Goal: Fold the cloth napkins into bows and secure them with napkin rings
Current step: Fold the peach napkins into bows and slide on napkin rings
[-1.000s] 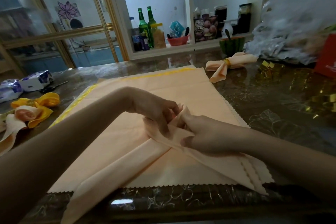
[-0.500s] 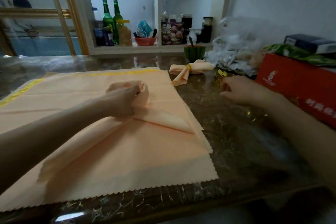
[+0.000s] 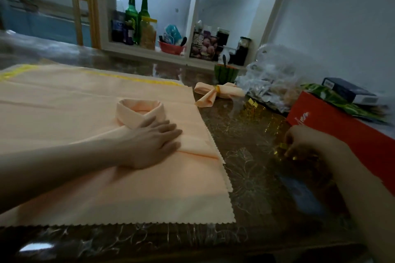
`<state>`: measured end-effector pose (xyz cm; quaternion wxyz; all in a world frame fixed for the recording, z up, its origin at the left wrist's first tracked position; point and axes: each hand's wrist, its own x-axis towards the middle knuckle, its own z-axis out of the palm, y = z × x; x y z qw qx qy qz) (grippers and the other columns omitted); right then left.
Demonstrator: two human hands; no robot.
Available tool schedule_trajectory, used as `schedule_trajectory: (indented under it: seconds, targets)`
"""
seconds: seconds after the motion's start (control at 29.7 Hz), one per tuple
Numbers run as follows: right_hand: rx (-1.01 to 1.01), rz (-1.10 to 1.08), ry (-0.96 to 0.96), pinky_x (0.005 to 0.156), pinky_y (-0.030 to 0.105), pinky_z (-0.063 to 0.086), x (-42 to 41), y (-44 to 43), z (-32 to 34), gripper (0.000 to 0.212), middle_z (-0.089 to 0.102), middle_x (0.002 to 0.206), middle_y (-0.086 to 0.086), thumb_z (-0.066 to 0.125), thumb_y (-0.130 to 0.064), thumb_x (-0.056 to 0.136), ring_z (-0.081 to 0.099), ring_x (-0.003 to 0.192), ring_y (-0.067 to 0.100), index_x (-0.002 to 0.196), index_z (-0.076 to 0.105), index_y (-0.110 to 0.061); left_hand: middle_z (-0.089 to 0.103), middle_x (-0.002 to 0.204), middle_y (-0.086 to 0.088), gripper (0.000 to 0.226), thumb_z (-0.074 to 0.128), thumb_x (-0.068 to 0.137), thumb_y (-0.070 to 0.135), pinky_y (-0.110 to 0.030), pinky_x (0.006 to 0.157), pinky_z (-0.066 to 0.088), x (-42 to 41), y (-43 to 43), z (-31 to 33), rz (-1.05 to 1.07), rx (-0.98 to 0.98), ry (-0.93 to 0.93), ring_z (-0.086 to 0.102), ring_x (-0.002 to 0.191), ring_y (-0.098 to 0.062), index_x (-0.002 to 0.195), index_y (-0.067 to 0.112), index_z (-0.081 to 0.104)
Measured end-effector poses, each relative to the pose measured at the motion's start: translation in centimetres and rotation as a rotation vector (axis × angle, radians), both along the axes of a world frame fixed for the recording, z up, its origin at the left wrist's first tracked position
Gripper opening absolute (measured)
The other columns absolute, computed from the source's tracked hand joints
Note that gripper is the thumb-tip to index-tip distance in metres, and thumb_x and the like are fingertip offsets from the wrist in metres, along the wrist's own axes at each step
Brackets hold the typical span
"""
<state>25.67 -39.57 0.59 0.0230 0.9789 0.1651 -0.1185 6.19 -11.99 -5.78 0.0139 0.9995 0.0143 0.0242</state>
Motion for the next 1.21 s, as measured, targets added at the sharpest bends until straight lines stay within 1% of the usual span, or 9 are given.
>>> schedule_trajectory:
  seconds: [0.17,0.24,0.34,0.44,0.57,0.81,0.91,1.08,1.21]
  targets:
    - [-0.126,0.105,-0.136,0.076,0.028,0.054,-0.3,1.9,0.6,0.015,0.066,0.097,0.009,0.067,-0.01,0.084,0.063,0.088,0.018,0.099,0.066,-0.006,0.026,0.154,0.004,0.049,0.029,0.099,0.044,-0.029,0.114,-0.003,-0.1,0.3,-0.6,0.034,-0.12,-0.123,0.013,0.143,-0.011,0.145,0.029,0.03]
    - [-0.038,0.222,-0.163,0.063,0.019,0.049,-1.4,3.3,1.3,0.002,0.065,0.082,0.0,0.068,-0.015,0.084,0.06,0.074,0.009,0.084,0.069,-0.014,0.034,0.15,0.004,0.045,0.035,0.099,0.04,-0.027,0.114,0.001,-0.3,0.1,-0.6,-0.001,-0.137,-0.211,0.021,0.141,-0.01,0.142,0.027,0.037]
    - [0.244,0.403,-0.168,0.063,0.022,0.046,-4.8,6.9,1.7,0.02,0.059,0.075,-0.005,0.069,-0.02,0.083,0.054,0.069,0.006,0.068,0.059,-0.026,0.046,0.142,0.004,0.043,0.038,0.098,0.038,-0.027,0.112,0.007,-0.8,-0.1,-0.4,-0.047,-0.165,-0.252,0.033,0.134,-0.01,0.139,0.023,0.043]
    - [0.365,0.565,-0.105,0.051,0.014,0.038,-8.4,10.5,1.5,0.014,0.059,0.074,-0.01,0.068,-0.023,0.084,0.054,0.065,0.003,0.072,0.062,-0.028,0.052,0.136,0.0,0.046,0.037,0.098,0.042,-0.03,0.11,0.016,-1.1,-0.1,-0.2,-0.021,-0.157,-0.272,0.041,0.128,-0.015,0.138,0.022,0.044]
    - [0.373,0.651,0.063,0.057,0.014,0.046,-10.5,13.3,1.2,0.004,0.064,0.08,-0.007,0.068,-0.028,0.083,0.06,0.068,0.001,0.08,0.064,-0.029,0.056,0.126,-0.004,0.041,0.041,0.096,0.041,-0.038,0.106,0.026,-1.5,-0.8,-0.1,0.003,-0.135,-0.223,0.046,0.118,-0.021,0.127,0.019,0.055]
    - [0.506,0.393,0.357,0.039,0.021,0.04,-11.2,15.7,-0.1,0.03,0.066,0.077,0.026,0.049,-0.025,0.094,0.049,0.041,0.015,0.09,0.067,-0.001,0.056,0.104,-0.01,0.023,0.054,0.091,0.026,-0.039,0.095,0.03,-2.0,-0.3,0.1,0.026,-0.174,-0.34,0.048,0.1,-0.025,0.107,0.011,0.059]
    - [0.601,0.257,0.527,0.032,0.023,0.042,-11.5,15.8,0.5,0.025,0.061,0.05,0.014,0.045,-0.015,0.097,0.05,0.033,0.018,0.095,0.06,0.005,0.056,0.106,-0.01,0.019,0.055,0.09,0.019,-0.039,0.097,0.025,-2.2,-0.2,0.4,0.036,-0.177,-0.354,0.046,0.104,-0.026,0.107,0.01,0.058]
    - [0.578,0.405,0.296,0.035,0.02,0.044,-12.1,15.5,-0.2,0.009,0.06,0.049,0.008,0.053,-0.006,0.091,0.054,0.035,0.014,0.096,0.059,-0.011,0.057,0.103,-0.006,0.014,0.053,0.092,0.016,-0.036,0.099,0.023,-2.1,0.3,0.0,0.032,-0.293,-0.434,0.043,0.105,-0.021,0.104,0.013,0.06]
    - [0.492,0.543,0.171,0.04,0.014,0.041,-11.9,15.7,-1.0,0.01,0.06,0.076,0.001,0.059,-0.017,0.09,0.054,0.046,0.01,0.098,0.061,-0.022,0.059,0.1,-0.003,0.012,0.052,0.094,0.019,-0.029,0.094,0.019,-2.4,1.0,-0.3,-0.005,-0.39,-0.491,0.041,0.105,-0.018,0.101,0.014,0.061]
